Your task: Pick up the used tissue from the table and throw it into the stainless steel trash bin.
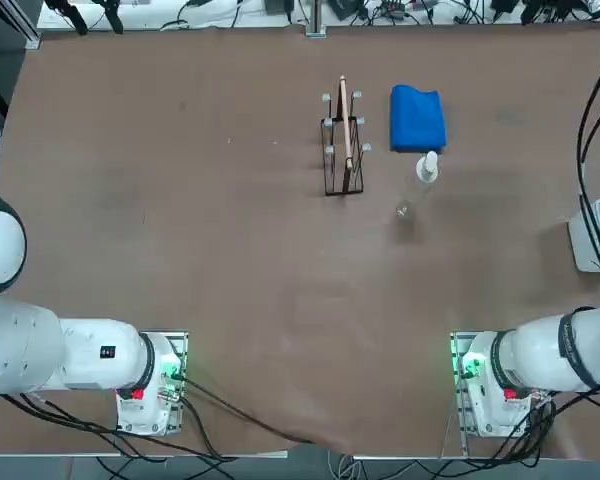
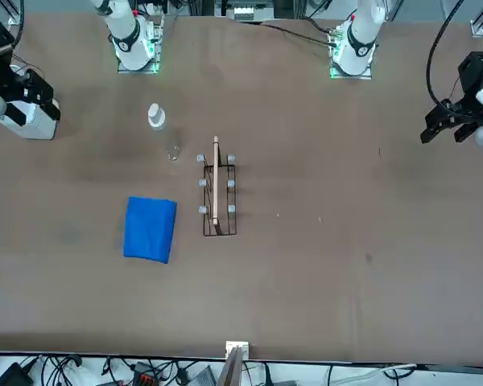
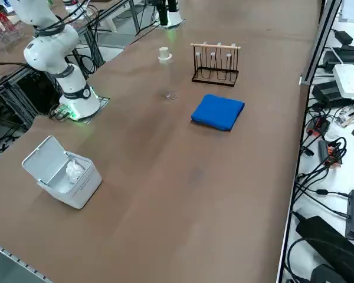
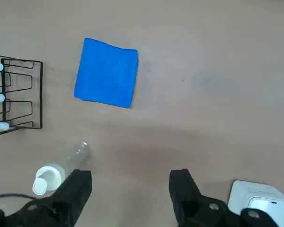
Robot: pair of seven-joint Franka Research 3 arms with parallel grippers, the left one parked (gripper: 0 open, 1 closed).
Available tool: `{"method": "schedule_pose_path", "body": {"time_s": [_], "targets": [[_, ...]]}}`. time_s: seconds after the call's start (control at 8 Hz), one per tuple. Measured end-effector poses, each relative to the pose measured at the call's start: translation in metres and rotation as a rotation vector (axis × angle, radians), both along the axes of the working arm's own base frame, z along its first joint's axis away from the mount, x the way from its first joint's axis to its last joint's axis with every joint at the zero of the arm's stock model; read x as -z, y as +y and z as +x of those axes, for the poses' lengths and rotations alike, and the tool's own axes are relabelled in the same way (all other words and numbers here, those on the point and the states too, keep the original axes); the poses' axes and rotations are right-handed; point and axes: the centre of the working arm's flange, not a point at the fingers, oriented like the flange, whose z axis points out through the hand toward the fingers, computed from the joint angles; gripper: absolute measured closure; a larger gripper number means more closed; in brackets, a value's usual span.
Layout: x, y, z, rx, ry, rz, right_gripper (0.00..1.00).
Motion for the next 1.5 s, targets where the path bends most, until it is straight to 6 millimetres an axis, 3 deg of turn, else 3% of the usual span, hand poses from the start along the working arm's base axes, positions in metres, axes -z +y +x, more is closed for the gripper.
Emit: {"method": "schedule_pose_path", "body": {"time_s": [1.5], "targets": [[-0.0005, -0.0073, -0.0068, 0.046, 0.034, 0.000, 0.00]]}}
